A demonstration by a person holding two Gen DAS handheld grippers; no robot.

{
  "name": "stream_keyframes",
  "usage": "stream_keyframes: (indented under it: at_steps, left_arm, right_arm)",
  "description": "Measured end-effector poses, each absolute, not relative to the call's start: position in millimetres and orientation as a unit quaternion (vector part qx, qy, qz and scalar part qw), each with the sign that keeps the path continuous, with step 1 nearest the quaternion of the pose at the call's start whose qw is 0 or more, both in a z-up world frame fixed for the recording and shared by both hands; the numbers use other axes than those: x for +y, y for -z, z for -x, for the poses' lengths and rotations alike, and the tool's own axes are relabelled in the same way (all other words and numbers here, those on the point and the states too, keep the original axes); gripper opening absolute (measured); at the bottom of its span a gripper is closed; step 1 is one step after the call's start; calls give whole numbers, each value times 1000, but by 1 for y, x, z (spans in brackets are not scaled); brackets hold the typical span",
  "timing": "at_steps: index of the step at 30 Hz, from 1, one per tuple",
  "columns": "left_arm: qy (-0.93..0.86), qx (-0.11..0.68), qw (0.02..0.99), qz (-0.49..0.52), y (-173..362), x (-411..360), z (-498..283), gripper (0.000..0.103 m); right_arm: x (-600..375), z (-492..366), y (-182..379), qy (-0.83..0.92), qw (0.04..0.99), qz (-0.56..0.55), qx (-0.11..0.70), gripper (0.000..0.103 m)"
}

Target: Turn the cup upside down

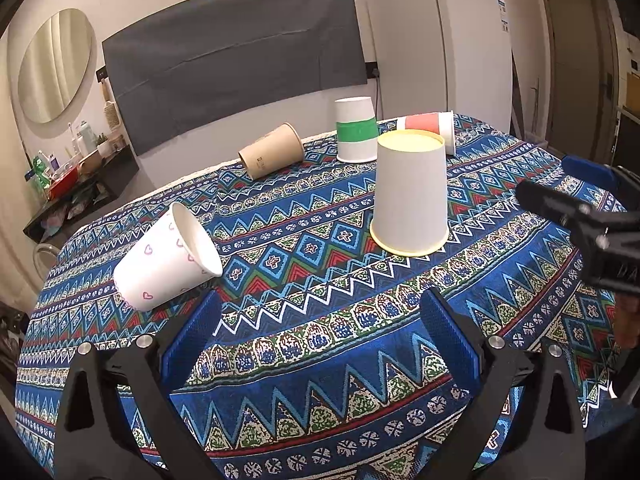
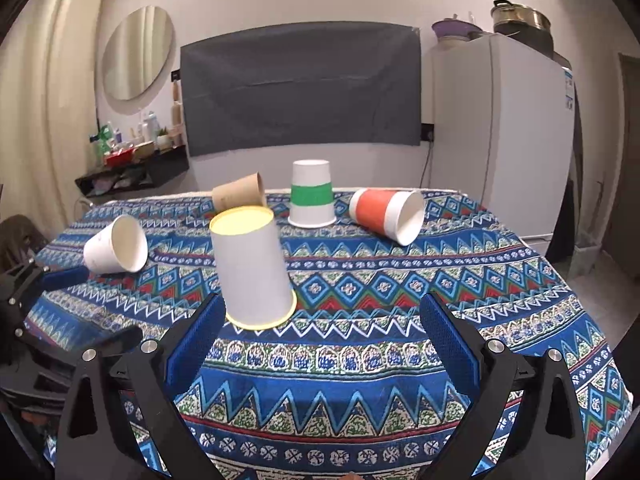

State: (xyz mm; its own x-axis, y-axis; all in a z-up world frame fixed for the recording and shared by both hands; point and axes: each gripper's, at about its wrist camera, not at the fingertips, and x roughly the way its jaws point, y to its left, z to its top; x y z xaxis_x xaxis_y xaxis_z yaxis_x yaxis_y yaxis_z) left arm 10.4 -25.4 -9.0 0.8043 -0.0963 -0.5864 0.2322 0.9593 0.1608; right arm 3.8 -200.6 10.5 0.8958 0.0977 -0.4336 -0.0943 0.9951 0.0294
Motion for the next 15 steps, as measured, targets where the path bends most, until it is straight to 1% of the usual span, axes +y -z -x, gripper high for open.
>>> stream_keyframes:
  at_steps: [4,15]
  left_arm:
    - [83,299,946,-97,7,-19,-10,97]
    - [88,293,948,-90,6,-17,-8,97]
  right_arm:
    - [-199,3,-17,-17,983,16,182,94]
    - [-197,-6,-14,-39,978,19,205,95]
